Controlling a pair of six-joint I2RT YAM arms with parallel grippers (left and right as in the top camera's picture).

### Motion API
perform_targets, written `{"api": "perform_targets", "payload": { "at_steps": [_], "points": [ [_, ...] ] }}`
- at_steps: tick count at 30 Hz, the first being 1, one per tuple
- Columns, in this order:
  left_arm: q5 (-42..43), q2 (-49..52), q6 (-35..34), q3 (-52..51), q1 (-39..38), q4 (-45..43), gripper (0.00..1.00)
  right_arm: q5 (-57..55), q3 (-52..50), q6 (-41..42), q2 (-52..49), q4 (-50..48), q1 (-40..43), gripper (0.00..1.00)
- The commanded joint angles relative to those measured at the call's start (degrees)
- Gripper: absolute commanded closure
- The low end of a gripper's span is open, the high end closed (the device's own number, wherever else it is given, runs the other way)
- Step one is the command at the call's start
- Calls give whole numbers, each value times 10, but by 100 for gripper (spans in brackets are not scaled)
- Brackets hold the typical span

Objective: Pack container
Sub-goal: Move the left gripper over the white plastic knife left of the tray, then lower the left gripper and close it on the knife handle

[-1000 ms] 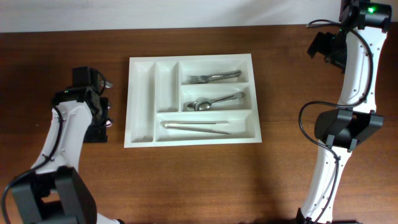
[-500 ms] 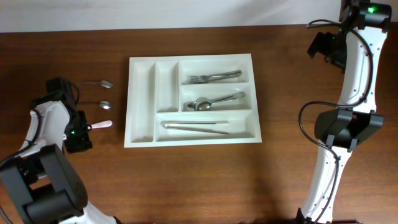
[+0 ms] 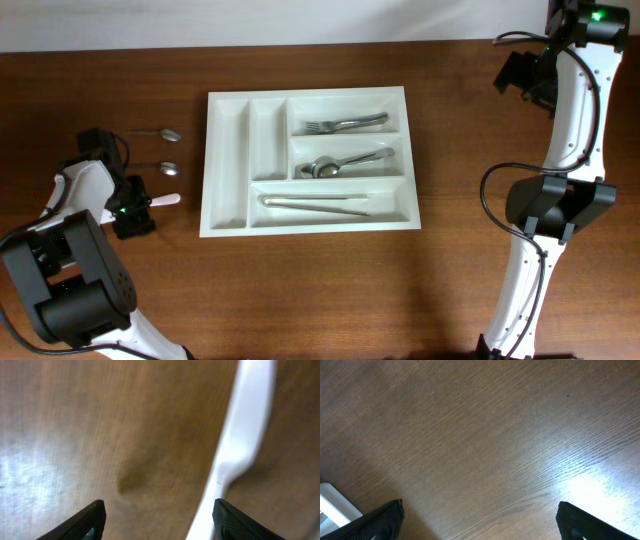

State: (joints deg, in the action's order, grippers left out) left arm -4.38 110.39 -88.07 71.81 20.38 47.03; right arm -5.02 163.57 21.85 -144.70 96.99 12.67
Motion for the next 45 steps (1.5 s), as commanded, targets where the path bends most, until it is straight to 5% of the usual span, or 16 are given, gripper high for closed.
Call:
{"api": "perform_targets", "payload": {
  "at_steps": [1, 8, 30, 45],
  "points": [
    [3, 5, 49, 2, -3, -11, 29, -1, 9, -4, 18, 3, 3, 1],
    [-41, 7, 75, 2, -19, -38, 24, -1, 9, -4, 18, 3, 3, 1],
    [1, 123, 81, 2, -20, -75, 26, -1, 9, -4, 18, 3, 3, 1],
    [27, 123, 81, 2, -20, 29, 32, -1, 9, -4, 18, 3, 3, 1]
  ]
}}
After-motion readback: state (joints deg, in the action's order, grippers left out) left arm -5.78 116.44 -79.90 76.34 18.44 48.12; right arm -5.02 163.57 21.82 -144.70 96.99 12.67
